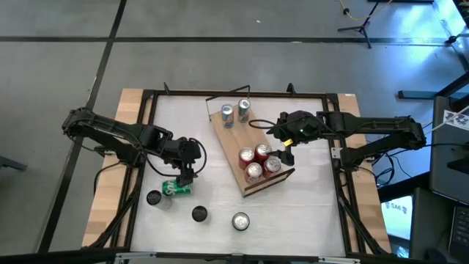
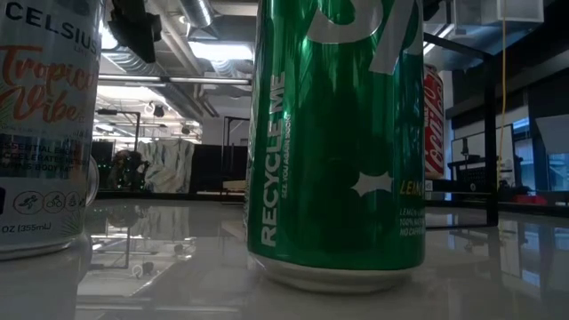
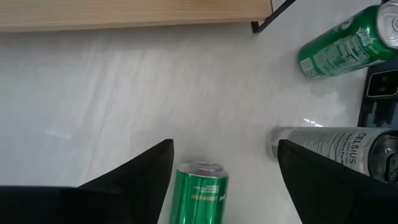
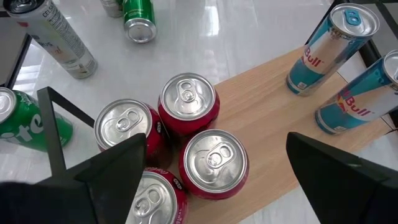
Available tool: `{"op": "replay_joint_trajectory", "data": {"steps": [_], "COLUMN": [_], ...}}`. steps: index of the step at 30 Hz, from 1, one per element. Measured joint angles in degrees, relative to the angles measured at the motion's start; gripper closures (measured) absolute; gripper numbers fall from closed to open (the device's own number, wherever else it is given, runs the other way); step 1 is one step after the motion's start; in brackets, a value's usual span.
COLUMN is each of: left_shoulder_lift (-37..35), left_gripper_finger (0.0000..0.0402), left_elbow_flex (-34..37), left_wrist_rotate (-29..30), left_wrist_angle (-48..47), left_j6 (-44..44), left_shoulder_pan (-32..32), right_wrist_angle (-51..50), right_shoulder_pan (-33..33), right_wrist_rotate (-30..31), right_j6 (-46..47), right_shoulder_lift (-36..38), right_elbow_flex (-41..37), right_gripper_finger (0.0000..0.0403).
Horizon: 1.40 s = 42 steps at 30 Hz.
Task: Place canned beverage on shelf
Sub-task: Put the left green soda can on the shelf
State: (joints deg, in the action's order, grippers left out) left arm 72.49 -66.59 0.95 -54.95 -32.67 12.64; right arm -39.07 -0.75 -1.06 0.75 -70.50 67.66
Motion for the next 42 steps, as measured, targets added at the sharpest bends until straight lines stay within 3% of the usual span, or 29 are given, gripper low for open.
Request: {"op": "replay_joint_trajectory", "data": {"steps": [38, 42], "left_shoulder_lift": [0.0, 0.0], "left_gripper_finger": [0.0123, 0.0108], "left_elbow_flex": [0.0, 0.0], "left_wrist_rotate": [0.9, 1.0], "left_wrist_angle": [-1.5, -1.5], "left_j6": [-1.7, -2.9], "left_shoulder_pan": [2.6, 2.6], "right_wrist_angle": [0.0, 0.0], "right_shoulder_pan": [0.0, 0.0], "right_wrist_rotate": [0.0, 0.0], "right_j6": [0.0, 0.0], "right_shoulder_lift": [0.0, 0.0], "right_elbow_flex": [0.0, 0.0], "right_gripper_finger": [0.0024, 0.0024]}}
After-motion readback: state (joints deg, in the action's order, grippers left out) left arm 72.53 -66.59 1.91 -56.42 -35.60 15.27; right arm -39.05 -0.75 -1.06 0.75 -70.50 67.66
